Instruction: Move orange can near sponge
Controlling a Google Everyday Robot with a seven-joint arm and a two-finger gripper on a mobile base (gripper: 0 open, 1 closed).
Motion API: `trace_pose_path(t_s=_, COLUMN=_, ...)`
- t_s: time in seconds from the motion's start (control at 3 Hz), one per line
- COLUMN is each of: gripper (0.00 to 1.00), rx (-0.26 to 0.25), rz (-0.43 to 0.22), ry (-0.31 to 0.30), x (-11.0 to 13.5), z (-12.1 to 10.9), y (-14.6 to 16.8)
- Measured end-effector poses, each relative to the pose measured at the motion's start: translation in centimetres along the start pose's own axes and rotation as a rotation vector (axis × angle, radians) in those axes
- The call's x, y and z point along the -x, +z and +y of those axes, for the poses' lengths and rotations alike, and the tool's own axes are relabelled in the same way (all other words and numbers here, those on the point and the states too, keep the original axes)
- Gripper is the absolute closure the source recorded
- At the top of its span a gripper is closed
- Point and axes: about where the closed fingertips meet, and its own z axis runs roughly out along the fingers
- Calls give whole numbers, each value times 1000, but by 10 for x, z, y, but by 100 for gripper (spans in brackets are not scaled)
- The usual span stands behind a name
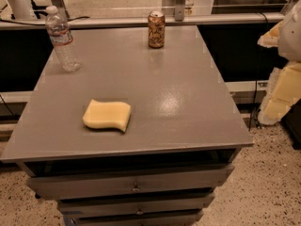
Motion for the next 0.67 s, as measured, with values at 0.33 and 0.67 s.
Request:
trace_pose_path(t_s=0.33, gripper=0, rx=0, rz=0, ry=0, x=0, z=0, y=0)
trace_pose_path(t_s=0.67, gripper=0, rx=-14, rz=-19, ry=6, x=2, z=-5, y=1)
